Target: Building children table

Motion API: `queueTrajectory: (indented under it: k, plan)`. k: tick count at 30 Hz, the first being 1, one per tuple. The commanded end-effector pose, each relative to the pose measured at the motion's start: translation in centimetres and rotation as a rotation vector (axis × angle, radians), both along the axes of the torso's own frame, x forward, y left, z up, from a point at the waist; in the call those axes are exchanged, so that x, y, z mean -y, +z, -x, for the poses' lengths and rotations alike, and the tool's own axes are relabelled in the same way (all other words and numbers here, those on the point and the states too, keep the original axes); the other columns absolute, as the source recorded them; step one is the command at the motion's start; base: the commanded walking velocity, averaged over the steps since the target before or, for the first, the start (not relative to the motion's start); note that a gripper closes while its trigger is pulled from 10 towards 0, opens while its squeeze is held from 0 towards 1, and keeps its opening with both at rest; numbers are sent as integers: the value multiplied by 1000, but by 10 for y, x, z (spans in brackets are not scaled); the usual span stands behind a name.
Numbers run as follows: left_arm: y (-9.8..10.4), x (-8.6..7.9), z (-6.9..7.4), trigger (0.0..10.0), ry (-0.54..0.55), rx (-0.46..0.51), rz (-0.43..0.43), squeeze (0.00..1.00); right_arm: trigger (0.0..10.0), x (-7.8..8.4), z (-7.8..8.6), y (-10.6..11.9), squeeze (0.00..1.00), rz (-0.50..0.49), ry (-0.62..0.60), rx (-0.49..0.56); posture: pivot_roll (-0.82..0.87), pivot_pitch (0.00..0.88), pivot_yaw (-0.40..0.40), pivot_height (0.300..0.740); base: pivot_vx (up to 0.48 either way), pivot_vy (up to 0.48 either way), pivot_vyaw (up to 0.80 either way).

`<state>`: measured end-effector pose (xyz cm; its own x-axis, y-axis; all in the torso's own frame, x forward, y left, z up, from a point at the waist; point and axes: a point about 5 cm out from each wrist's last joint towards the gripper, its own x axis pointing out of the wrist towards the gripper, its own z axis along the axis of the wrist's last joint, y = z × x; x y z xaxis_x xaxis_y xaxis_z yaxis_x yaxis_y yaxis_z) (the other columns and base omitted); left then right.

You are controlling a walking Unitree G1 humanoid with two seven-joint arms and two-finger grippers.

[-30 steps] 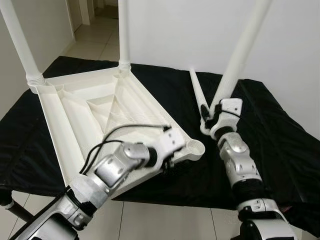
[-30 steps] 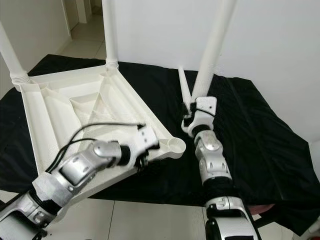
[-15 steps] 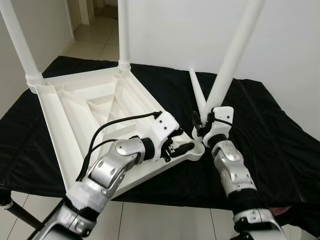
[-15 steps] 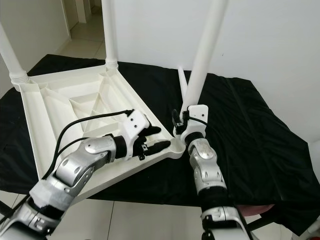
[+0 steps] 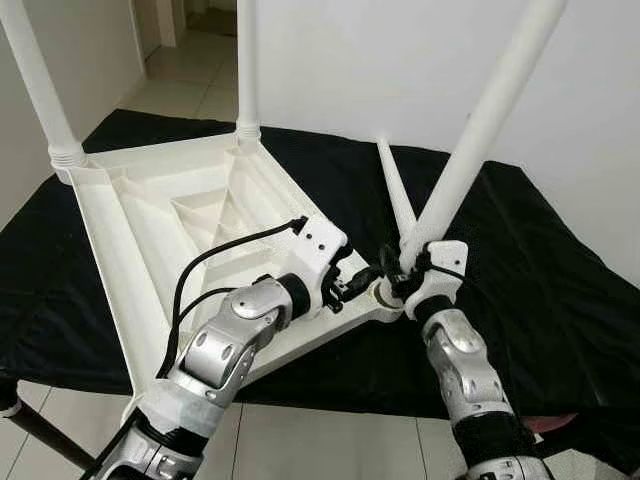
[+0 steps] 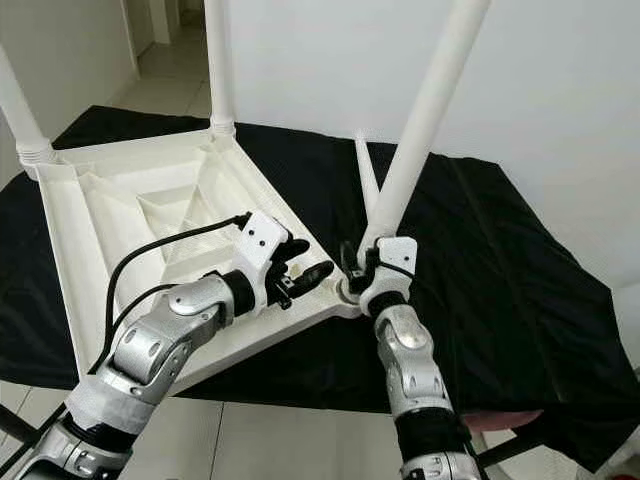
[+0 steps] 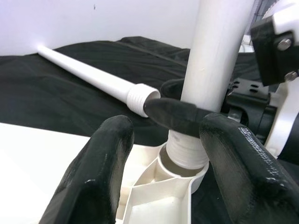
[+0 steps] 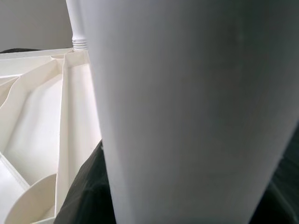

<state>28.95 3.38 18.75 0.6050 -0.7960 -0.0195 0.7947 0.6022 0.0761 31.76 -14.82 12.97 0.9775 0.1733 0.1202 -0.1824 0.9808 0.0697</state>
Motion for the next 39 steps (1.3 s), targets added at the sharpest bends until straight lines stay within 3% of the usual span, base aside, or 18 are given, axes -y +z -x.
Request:
queueTrajectory:
  k: [1, 20, 25, 35, 39]
  plan:
    - [-2, 1, 2, 10000, 2, -18, 2, 0, 10000, 3, 5, -16, 0, 7, -11, -78, 34, 0, -128, 740, 0, 0, 0]
    - [-7, 3, 0, 10000, 34, -64, -10, 0, 10000, -3, -15, -13, 0, 204, 154, -55, 24, 0, -124, 740, 0, 0, 0]
    - [-4, 0, -2, 10000, 50, -54, -12, 0, 10000, -7, -12, -15, 0, 229, 228, -45, 25, 0, -125, 740, 0, 0, 0]
    - [2, 0, -4, 10000, 56, -46, -6, 0, 10000, -6, 3, -22, 0, 181, 353, -36, 26, 0, -113, 740, 0, 0, 0]
    - [3, 1, -4, 10000, 54, -44, -8, 0, 10000, -4, 4, -24, 0, 185, 352, -41, 24, 0, -111, 740, 0, 0, 0]
